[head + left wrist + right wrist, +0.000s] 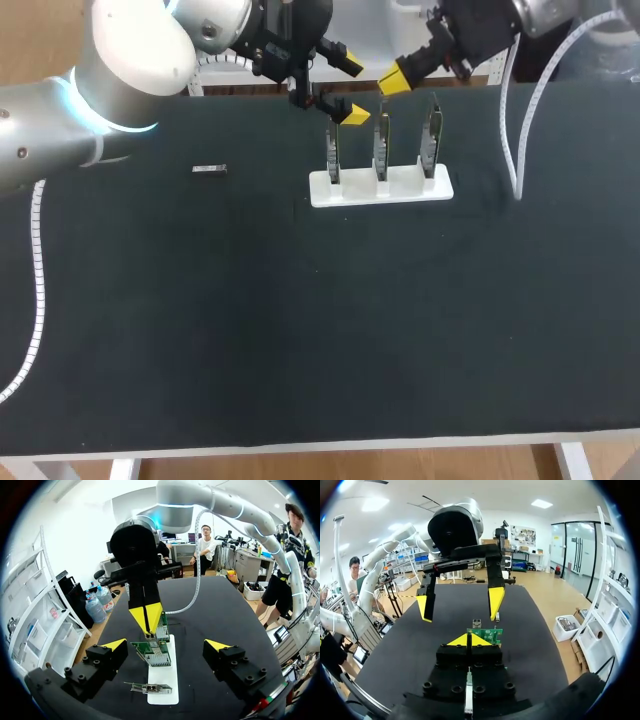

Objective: Pick up the optical module with the left hand, and insert it into the network port with the right hand.

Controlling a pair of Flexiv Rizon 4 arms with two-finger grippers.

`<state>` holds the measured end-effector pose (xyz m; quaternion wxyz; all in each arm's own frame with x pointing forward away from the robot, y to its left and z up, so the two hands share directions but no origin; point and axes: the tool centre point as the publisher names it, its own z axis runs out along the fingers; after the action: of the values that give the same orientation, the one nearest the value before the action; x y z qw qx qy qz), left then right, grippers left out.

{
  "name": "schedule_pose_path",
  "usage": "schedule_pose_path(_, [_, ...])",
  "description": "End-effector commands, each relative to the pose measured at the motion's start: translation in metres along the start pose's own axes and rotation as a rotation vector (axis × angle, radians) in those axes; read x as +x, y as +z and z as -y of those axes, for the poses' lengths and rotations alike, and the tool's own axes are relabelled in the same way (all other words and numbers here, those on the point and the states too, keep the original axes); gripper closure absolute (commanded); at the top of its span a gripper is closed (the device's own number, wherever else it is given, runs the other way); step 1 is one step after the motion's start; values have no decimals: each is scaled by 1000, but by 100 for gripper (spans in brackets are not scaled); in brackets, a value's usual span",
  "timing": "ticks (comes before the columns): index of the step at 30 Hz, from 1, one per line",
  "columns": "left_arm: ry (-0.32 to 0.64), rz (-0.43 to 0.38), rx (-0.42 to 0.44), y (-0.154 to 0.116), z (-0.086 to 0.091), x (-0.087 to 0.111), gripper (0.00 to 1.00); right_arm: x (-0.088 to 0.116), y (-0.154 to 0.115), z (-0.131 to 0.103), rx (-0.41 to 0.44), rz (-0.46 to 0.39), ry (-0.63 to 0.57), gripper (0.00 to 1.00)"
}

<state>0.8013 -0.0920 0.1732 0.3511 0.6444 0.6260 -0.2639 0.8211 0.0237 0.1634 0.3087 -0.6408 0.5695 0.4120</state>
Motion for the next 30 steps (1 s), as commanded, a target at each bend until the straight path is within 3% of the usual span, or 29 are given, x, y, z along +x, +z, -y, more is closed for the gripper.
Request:
schedule_pose_path(1, [-2,-4,-1,0,1,-1,0,3,0,8,-206,5,6,100])
schedule_pose_path(30, [-2,-4,-1,0,1,-1,0,29,12,10,-227,34,69,100])
